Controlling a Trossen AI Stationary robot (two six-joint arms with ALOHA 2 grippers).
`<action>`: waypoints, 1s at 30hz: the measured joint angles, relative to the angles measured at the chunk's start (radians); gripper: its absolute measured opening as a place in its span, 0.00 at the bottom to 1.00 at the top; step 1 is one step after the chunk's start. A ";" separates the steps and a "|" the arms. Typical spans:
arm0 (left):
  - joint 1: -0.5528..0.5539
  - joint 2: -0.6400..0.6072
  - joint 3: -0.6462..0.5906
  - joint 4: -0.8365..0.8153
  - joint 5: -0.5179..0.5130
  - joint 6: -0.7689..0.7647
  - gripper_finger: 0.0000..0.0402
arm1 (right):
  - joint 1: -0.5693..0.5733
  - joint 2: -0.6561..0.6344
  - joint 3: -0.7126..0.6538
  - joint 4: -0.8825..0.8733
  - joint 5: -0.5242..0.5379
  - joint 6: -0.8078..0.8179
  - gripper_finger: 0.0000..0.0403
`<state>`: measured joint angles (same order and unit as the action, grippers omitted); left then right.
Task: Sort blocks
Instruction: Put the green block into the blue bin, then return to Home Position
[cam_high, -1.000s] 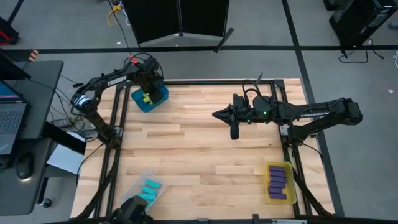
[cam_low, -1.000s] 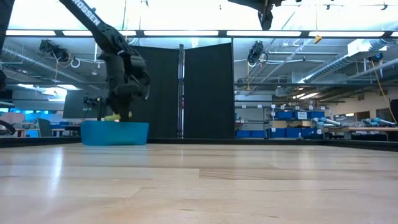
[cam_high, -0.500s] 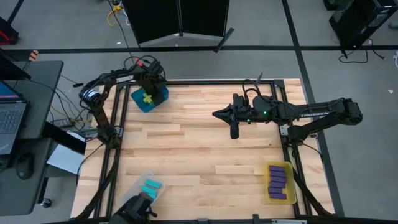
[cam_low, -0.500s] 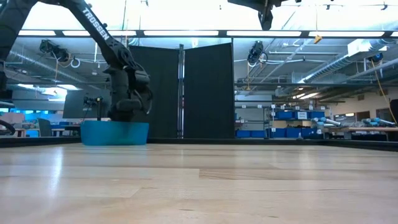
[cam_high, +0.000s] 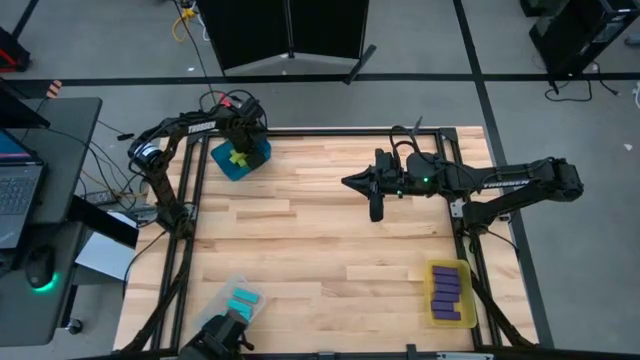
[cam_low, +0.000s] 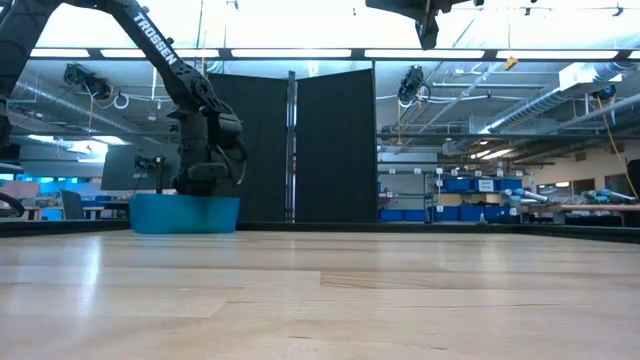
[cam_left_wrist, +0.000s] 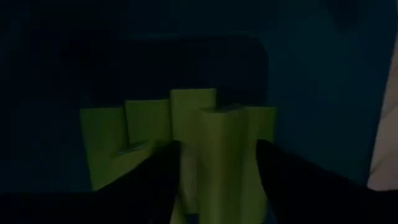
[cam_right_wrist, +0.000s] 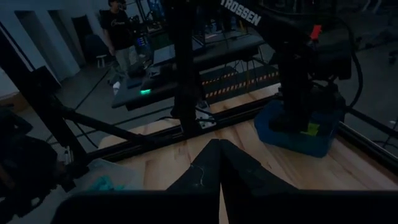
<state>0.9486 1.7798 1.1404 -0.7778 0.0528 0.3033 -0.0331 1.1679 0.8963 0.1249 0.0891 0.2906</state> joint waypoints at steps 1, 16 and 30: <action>-0.004 0.000 0.001 -0.002 0.000 -0.006 0.55 | -0.002 0.000 0.000 0.000 0.000 -0.003 0.03; -0.170 -0.282 0.021 0.228 0.148 -0.048 0.20 | -0.022 0.000 0.000 0.008 0.000 -0.134 0.06; -0.402 -0.415 0.021 0.532 0.282 -0.216 0.03 | -0.069 0.000 -0.013 0.014 -0.129 -0.210 0.01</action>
<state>0.5464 1.3647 1.1610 -0.2461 0.3344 0.0871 -0.1025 1.1679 0.8834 0.1392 -0.0398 0.0806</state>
